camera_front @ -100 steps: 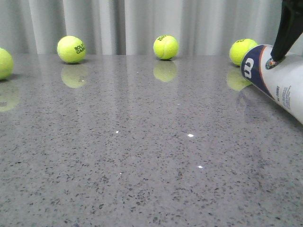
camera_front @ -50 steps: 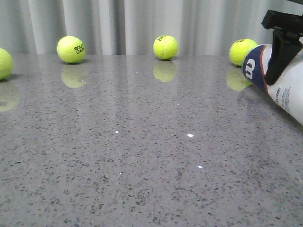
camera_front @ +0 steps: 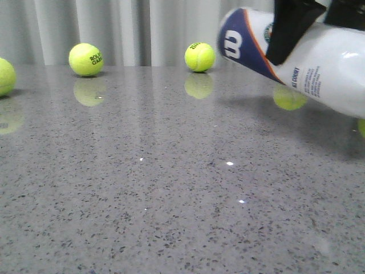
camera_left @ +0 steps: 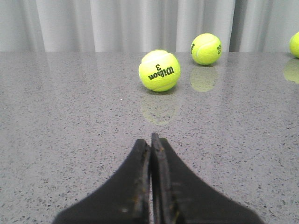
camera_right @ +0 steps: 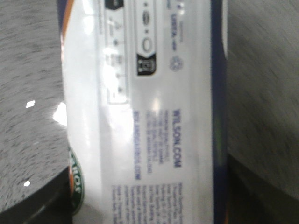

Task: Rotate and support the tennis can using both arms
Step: 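Lift the can with the right gripper and swing it toward the table center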

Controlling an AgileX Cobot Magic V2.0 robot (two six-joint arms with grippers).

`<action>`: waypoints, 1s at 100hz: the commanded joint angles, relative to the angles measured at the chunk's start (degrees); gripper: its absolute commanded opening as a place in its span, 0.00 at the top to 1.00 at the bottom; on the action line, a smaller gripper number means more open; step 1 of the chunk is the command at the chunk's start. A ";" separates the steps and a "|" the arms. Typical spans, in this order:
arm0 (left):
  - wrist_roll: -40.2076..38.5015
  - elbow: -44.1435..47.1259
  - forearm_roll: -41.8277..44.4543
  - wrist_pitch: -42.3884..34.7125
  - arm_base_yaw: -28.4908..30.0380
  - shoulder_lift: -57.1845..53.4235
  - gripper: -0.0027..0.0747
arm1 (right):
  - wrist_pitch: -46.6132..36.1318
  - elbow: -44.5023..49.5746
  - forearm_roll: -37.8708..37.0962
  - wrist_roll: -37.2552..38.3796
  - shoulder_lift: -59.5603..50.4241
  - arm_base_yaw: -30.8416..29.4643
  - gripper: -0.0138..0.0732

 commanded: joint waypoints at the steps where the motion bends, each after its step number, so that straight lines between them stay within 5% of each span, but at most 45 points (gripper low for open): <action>1: -0.57 2.64 -0.11 -4.42 0.11 -2.24 0.99 | -2.09 -2.68 0.11 -11.15 -1.76 2.92 0.51; 19: -0.57 2.64 -0.11 -4.42 0.11 -2.24 0.99 | -3.66 -2.75 0.11 -33.23 -1.76 6.94 0.39; 33: -0.57 2.64 -0.11 -4.42 0.11 -2.24 0.99 | -5.10 -2.75 0.11 -43.59 -1.67 8.43 0.37; 100: -0.57 2.64 -0.11 -4.42 0.11 -2.24 0.99 | -6.48 -2.51 -0.44 -45.49 7.41 10.12 0.37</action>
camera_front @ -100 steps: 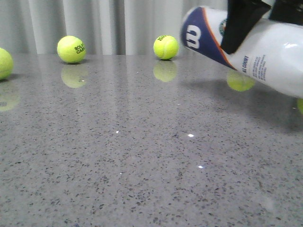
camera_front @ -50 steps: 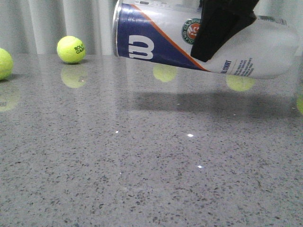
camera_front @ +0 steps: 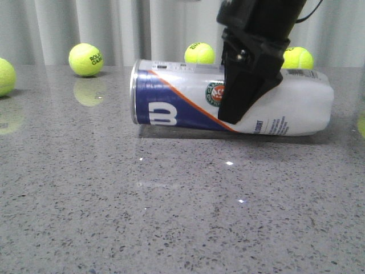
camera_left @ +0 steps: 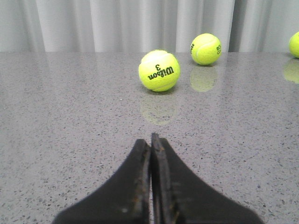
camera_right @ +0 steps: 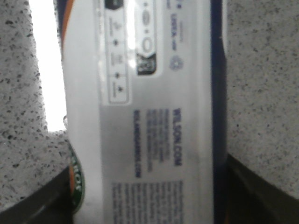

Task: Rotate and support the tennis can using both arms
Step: 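Lift the can with the right gripper and swing it toward the table center, then set the can down on its side and open the right gripper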

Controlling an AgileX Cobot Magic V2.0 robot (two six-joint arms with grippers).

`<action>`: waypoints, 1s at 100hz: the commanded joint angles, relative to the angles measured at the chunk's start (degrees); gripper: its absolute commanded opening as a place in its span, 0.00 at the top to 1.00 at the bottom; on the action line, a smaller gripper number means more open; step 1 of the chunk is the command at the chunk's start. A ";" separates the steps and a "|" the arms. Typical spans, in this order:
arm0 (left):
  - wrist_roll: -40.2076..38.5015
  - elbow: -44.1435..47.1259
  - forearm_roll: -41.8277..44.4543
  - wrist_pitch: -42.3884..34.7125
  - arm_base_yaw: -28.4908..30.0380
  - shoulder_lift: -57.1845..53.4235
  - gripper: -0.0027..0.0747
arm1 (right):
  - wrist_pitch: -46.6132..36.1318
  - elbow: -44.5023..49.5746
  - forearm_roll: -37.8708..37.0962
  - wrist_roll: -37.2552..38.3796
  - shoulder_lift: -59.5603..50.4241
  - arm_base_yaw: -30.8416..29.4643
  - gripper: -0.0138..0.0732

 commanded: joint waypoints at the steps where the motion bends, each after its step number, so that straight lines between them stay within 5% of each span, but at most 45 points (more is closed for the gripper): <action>1: -0.57 2.64 -0.11 -4.42 0.11 -2.24 0.99 | -1.70 -1.60 -0.13 -0.51 -2.17 0.00 0.37; 20: -0.57 2.64 -0.11 -4.42 0.11 -2.24 0.99 | -1.37 -1.59 -0.12 -0.51 -2.17 0.00 0.34; 41: -0.57 2.64 -0.11 -4.42 0.11 -2.24 0.99 | -0.34 -1.59 -0.12 -0.46 -2.22 0.10 0.07; 100: -0.57 2.64 -0.11 -4.42 0.11 -2.24 0.99 | -2.15 -1.65 -1.51 -0.46 -3.68 0.53 0.09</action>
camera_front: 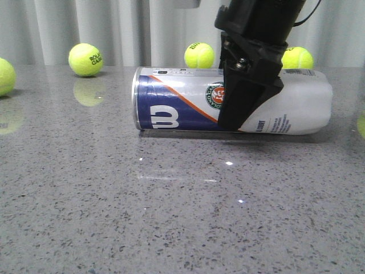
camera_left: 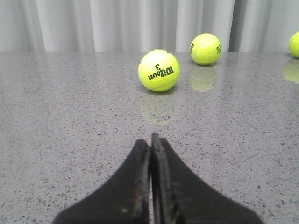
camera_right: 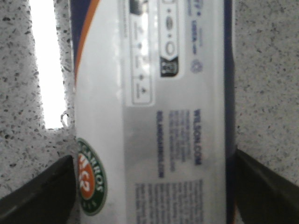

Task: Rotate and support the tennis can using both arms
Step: 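Set the can down on its side and open the right gripper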

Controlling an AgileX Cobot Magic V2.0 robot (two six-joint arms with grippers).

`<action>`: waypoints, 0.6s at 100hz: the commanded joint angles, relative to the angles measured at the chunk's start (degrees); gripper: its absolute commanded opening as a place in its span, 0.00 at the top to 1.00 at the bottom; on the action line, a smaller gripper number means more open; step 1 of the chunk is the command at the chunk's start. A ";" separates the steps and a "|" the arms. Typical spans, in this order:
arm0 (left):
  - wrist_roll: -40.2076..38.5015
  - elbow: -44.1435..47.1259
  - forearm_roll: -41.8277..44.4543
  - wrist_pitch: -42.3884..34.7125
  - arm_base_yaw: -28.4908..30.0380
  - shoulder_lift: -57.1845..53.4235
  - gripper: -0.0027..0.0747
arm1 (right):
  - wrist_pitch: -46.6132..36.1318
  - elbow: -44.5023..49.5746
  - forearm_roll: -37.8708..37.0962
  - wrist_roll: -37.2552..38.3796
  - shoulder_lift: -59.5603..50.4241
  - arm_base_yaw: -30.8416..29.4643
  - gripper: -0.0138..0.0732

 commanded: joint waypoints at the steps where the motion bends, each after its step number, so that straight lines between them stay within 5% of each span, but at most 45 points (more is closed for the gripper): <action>1: -0.57 2.64 -0.11 -4.42 0.11 -2.24 0.99 | -1.89 -1.65 -0.60 -0.35 -3.90 0.10 0.09; 36: -0.57 2.64 -0.11 -4.42 0.11 -2.24 0.99 | -4.20 -1.65 -3.33 6.06 -10.32 0.10 0.14; 46: -0.57 2.64 -0.11 -4.42 0.11 -2.24 0.99 | -4.20 -1.65 -4.86 15.40 -11.86 0.10 0.36; 60: -0.57 2.64 -0.11 -4.42 0.11 -2.24 0.99 | -3.44 -1.65 -7.68 31.59 -14.11 0.10 0.82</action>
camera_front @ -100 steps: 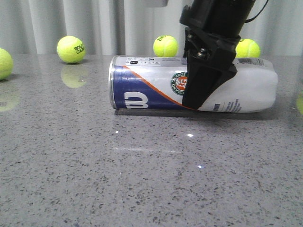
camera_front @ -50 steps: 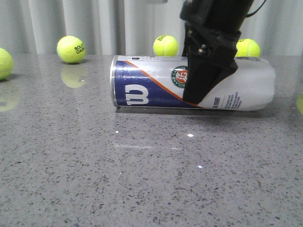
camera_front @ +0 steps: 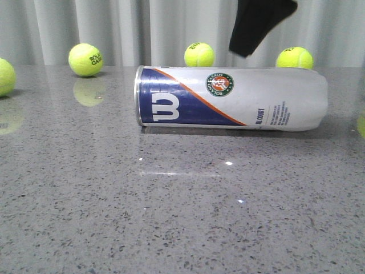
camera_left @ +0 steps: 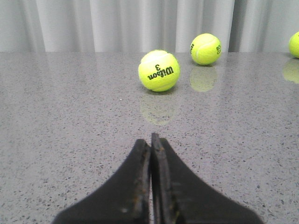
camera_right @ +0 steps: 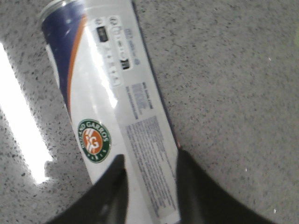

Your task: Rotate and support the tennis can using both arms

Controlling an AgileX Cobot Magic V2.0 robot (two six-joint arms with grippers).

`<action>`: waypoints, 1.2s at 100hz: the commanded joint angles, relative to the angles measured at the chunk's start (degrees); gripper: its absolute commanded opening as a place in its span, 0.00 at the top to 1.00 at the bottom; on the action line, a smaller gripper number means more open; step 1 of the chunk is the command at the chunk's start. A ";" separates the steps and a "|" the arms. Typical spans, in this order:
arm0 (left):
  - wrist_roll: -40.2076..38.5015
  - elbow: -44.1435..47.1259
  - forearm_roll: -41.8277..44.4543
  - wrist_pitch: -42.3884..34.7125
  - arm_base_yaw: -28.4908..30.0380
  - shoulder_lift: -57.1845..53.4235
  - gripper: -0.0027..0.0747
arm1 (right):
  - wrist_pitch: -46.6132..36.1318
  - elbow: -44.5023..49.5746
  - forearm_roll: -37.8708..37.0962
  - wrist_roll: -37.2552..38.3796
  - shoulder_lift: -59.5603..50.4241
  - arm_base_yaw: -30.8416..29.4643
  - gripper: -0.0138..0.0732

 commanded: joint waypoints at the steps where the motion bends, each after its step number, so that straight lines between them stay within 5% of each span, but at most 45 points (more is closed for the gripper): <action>1: -0.57 2.64 -0.11 -4.42 0.11 -2.24 0.99 | -1.67 -1.65 -2.27 10.88 -3.78 -0.04 0.86; 4: -0.57 2.64 -0.11 -4.42 0.11 -2.24 0.99 | -1.60 -1.65 -3.03 13.55 -4.39 -0.04 0.93; 47: -0.57 2.64 -0.11 -4.42 0.11 -2.24 0.99 | -5.58 8.76 -4.42 51.29 -13.70 -5.29 0.92; 120: -0.57 2.64 -0.11 -4.42 0.11 -2.24 0.99 | -23.54 39.62 -2.25 44.54 -46.94 -25.32 0.92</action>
